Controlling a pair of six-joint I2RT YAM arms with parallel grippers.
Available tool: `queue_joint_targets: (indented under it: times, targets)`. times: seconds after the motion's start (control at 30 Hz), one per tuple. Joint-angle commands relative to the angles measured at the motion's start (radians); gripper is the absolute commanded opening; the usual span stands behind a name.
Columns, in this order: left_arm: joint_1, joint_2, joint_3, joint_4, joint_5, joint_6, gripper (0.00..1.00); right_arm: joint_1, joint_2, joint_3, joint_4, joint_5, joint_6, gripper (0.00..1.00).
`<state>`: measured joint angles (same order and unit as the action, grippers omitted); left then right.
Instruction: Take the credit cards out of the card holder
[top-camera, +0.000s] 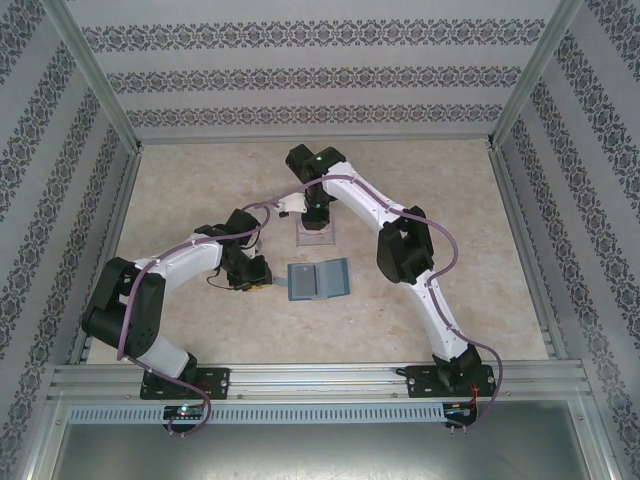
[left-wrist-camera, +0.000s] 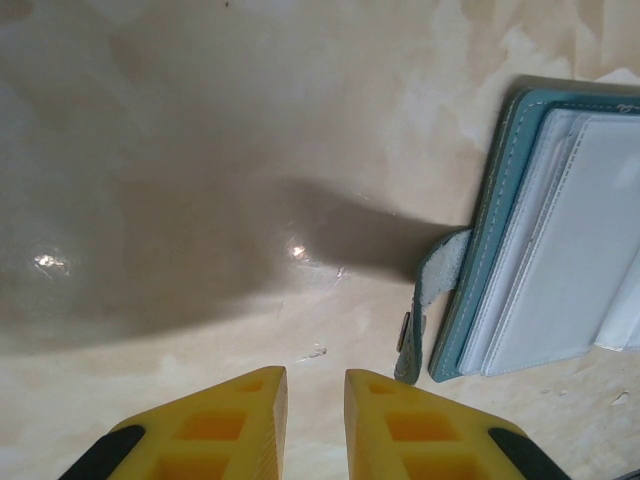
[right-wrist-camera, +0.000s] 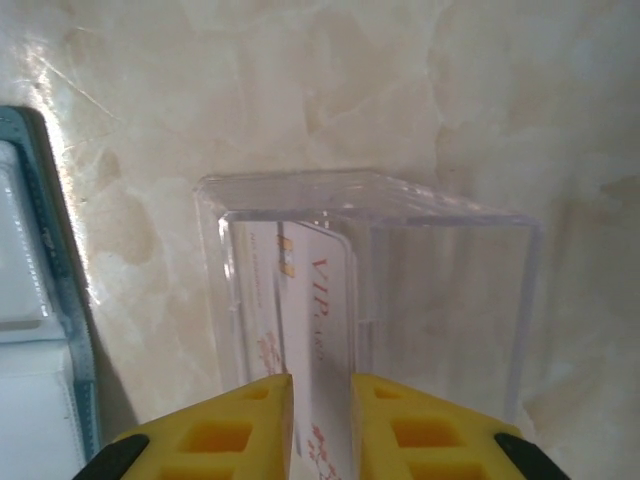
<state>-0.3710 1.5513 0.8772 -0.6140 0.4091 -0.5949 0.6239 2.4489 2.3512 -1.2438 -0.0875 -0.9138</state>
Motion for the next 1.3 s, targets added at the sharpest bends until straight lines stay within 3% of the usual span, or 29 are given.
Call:
queue_joint_targets:
  times: [0.0,0.33,0.53,0.77,1.1,1.27]
  targets:
    - [0.011,-0.012,0.020,-0.021,-0.011,0.003,0.22,-0.006,-0.049,-0.011,0.011,0.026,0.011,0.25]
    - [0.011,-0.018,0.024,0.000,-0.001,-0.005,0.22,0.004,-0.088,-0.024,0.015,0.033,0.033,0.26]
    - [0.012,0.005,0.048,0.044,0.020,-0.019,0.22,0.012,-0.145,-0.082,0.048,0.016,0.145,0.26]
    - [0.012,0.028,0.069,0.084,0.033,-0.021,0.22,0.013,-0.226,-0.183,0.180,-0.024,0.545,0.26]
    - [0.011,0.061,0.115,0.112,0.053,-0.017,0.22,0.016,-0.510,-0.622,0.513,-0.058,1.076,0.21]
    - [0.011,0.075,0.158,0.086,0.033,-0.005,0.22,0.015,-0.592,-0.750,0.552,-0.070,1.259,0.17]
